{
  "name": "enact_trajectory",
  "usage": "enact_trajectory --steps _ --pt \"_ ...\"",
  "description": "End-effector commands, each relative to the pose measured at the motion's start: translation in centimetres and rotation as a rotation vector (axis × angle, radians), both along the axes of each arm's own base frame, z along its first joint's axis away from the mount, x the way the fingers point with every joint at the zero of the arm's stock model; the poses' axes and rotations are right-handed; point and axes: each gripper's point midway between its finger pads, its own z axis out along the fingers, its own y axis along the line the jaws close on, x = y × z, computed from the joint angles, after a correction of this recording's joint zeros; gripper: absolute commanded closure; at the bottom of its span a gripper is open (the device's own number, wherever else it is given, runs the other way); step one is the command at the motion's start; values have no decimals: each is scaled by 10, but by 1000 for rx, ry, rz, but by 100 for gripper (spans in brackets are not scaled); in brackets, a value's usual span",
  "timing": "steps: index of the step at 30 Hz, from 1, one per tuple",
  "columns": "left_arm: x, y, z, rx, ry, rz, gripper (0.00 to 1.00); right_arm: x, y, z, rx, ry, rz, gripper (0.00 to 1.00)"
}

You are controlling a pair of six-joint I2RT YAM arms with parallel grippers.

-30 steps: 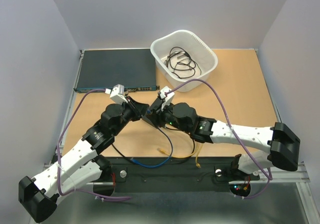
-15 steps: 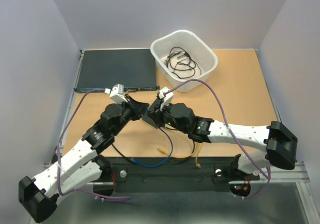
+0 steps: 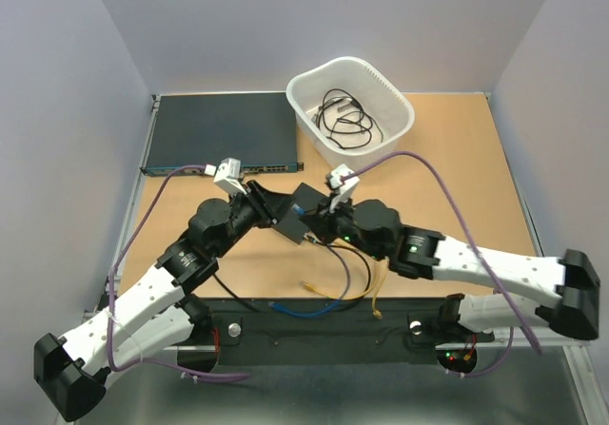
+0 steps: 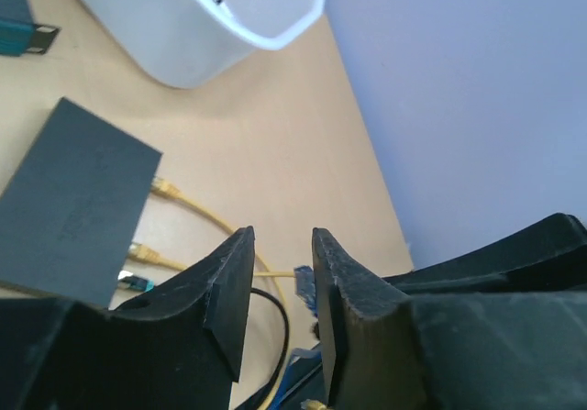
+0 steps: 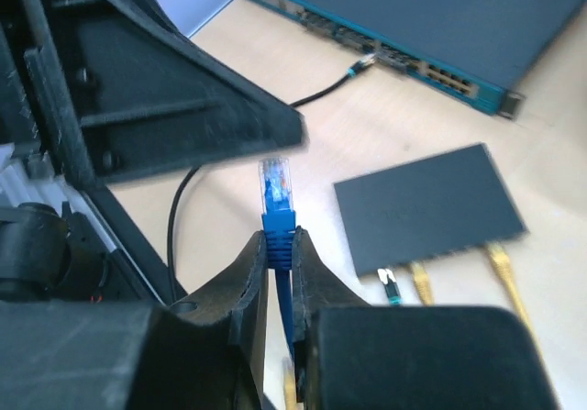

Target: Insert the plug into the switch port

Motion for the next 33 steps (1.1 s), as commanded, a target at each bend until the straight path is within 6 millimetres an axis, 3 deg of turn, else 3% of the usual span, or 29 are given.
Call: enact_trajectory --steps 1,2,5,8,11,17,20,25,30,33 --pt "10 16 9 43 -59 72 55 1 -72 35 43 -17 -196 100" --pt "10 16 12 47 -67 74 54 0 -95 49 96 -20 -258 100" --pt "14 18 15 57 -77 89 54 -6 -139 30 43 22 -359 100" --pt "18 17 16 66 -86 96 54 -5 -155 17 6 40 -420 99" --pt "25 15 15 87 -102 105 54 -1 -154 -13 -110 64 -451 99" --pt "51 13 -7 130 -80 122 54 22 -140 -79 -351 68 -517 100" --pt "57 13 -14 117 -81 107 54 32 -122 -93 -344 78 -477 99" --pt "81 24 -25 110 -95 142 56 48 -109 -107 -296 86 -409 100" --pt "96 18 -46 130 -109 99 57 59 -87 -115 -260 88 -307 99" --pt "101 13 -61 126 -105 50 58 68 -77 -139 -318 118 -284 100"
